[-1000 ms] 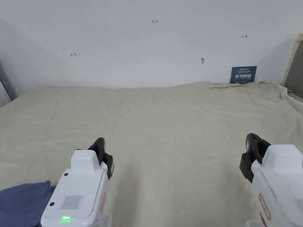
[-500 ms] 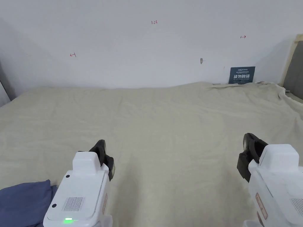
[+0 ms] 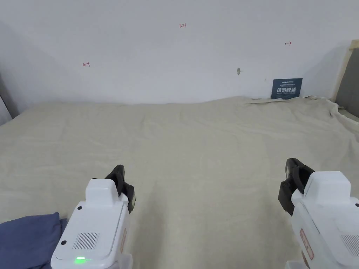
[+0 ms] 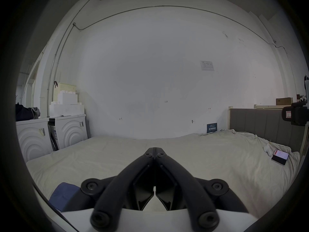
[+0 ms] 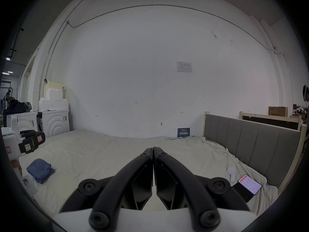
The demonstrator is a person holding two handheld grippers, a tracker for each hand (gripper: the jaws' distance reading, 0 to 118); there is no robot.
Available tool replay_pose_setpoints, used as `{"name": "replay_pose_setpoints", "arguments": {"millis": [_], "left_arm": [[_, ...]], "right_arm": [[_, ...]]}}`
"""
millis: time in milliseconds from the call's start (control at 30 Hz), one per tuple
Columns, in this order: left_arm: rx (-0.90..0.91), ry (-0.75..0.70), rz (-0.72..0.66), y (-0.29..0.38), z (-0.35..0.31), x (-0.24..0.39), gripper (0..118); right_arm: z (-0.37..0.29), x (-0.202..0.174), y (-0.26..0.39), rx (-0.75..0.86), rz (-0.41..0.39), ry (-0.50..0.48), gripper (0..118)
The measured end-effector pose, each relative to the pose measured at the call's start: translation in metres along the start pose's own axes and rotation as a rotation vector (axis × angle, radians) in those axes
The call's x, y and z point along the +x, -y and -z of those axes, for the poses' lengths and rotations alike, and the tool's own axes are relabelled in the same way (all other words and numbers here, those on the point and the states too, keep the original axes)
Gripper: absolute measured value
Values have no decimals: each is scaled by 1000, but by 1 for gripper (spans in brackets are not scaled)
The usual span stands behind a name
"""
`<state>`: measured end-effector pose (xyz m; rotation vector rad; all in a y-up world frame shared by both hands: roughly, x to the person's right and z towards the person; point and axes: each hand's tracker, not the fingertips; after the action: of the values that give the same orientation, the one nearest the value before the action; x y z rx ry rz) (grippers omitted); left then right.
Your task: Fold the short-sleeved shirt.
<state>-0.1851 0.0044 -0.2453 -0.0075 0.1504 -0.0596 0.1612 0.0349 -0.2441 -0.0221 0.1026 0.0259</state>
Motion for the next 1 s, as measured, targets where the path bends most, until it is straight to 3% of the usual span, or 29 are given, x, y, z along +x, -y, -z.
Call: {"name": "replay_pose_setpoints", "arguments": {"millis": [967,1000], "left_arm": [[11,-7,1,0,1,-4,0],[12,-5,-1,0,1,-4,5]], "right_arm": [[-2,0,0,0,-11,5,0],[-2,0,-1,1,-12,6,3]]}}
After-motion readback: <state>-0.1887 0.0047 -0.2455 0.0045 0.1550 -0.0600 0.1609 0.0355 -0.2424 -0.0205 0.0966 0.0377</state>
